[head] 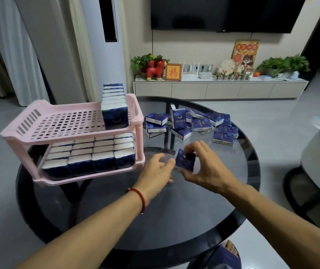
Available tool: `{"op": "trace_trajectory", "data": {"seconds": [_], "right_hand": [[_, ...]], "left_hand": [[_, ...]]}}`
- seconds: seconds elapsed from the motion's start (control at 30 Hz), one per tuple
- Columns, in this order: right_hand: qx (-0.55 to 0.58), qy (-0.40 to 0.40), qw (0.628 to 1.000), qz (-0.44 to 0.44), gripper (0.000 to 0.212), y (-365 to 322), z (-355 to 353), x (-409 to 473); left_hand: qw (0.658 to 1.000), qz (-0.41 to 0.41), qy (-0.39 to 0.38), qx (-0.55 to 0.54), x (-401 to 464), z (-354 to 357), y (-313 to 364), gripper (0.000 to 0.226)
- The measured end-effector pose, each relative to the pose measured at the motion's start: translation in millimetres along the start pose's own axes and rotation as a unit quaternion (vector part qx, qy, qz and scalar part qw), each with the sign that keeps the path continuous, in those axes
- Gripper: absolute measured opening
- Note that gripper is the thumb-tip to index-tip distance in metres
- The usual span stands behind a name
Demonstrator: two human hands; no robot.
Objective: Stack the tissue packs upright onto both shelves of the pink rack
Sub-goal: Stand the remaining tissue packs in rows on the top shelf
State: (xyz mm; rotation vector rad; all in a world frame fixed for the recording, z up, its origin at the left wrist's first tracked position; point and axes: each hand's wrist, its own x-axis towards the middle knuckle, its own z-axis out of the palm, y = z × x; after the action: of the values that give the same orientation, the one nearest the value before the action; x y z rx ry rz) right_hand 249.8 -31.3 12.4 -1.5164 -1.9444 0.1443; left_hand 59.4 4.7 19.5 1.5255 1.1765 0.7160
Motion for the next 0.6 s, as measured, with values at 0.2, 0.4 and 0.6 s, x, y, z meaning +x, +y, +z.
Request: {"op": "trace_trajectory", "data": {"seconds": [0.2,0.4,0.6], "right_hand": [[0.001,-0.005,1.0,0.02,0.056,20,-4,-17],[-0.2,-0.01,0.947,0.251,0.073,101,-8,11],[-0.192,0.047,0.957,0.21,0.043,84,0,22]], "left_hand": [[0.99,-0.051,-0.002,-0.128,12,13,-3,0.053],[0.985,-0.021,-0.062,-0.162,0,-1,-1,0.042],[0.98,-0.031,-0.056,-0.19,-1,-13,-5,0.043]]}}
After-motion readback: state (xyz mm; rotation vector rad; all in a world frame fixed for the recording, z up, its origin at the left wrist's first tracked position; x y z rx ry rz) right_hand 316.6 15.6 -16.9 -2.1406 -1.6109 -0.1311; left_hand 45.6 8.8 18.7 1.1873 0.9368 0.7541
